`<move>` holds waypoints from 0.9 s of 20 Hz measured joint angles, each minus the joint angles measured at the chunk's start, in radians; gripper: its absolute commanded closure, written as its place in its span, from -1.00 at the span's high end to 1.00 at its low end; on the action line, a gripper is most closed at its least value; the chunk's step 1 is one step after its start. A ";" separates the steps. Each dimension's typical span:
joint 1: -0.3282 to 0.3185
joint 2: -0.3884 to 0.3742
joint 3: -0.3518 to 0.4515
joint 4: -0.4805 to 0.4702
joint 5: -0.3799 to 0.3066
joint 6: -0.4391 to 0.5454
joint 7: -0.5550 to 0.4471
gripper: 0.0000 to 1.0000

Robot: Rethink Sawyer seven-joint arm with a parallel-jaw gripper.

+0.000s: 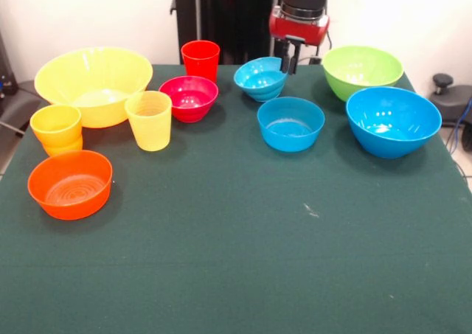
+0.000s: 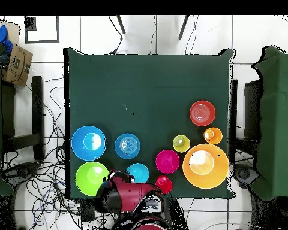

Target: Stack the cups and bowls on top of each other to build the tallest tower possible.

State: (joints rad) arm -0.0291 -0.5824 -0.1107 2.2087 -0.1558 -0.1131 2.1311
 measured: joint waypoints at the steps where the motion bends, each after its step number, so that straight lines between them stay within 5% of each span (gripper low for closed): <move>1: 0.001 0.000 0.000 0.000 0.000 0.000 0.000 -1.00; 18: 0.026 0.014 -0.002 0.000 0.000 0.000 0.000 -1.00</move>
State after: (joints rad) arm -0.0028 -0.5685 -0.1130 2.2084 -0.1558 -0.1133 2.1311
